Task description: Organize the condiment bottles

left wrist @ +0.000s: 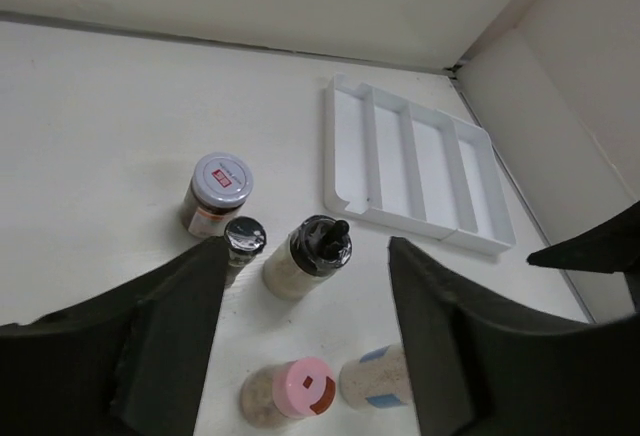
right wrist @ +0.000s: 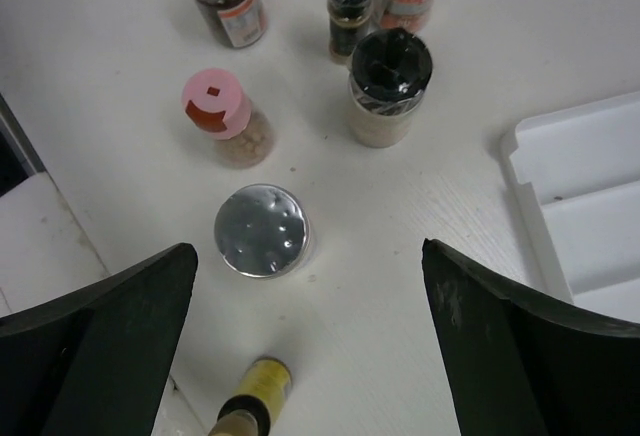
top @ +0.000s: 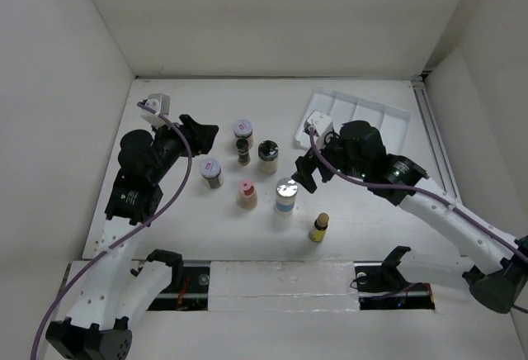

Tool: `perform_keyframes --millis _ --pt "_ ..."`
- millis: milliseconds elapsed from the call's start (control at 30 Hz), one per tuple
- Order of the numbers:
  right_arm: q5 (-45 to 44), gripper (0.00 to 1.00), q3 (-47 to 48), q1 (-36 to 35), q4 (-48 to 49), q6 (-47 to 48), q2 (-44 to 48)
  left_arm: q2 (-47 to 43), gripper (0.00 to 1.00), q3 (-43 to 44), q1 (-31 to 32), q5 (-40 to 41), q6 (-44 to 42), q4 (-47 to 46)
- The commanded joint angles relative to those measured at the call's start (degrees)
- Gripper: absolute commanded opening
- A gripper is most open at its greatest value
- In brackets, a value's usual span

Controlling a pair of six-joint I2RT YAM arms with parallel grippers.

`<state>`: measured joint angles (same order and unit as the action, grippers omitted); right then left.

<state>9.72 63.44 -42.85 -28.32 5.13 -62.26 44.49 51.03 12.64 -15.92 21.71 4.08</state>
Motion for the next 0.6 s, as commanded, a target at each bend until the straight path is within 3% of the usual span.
perform_keyframes --millis 0,67,200,567 --pt "2.93 1.00 -0.86 -0.92 1.85 -0.20 -2.95 -0.81 0.63 -0.31 -0.25 1.68 -0.18 -2.14" --pt "3.56 1.00 -0.86 -1.44 2.38 -0.20 -4.44 -0.81 0.75 -0.31 -0.25 1.16 -0.18 -2.14" --pt "5.92 1.00 0.36 -2.50 1.78 -0.20 -10.05 -0.81 0.81 -0.31 -0.25 1.16 -0.18 -2.14" --pt "1.98 1.00 -0.69 -6.63 1.41 -0.20 -14.91 -0.28 0.81 -0.84 -0.78 0.63 -0.18 -2.14"
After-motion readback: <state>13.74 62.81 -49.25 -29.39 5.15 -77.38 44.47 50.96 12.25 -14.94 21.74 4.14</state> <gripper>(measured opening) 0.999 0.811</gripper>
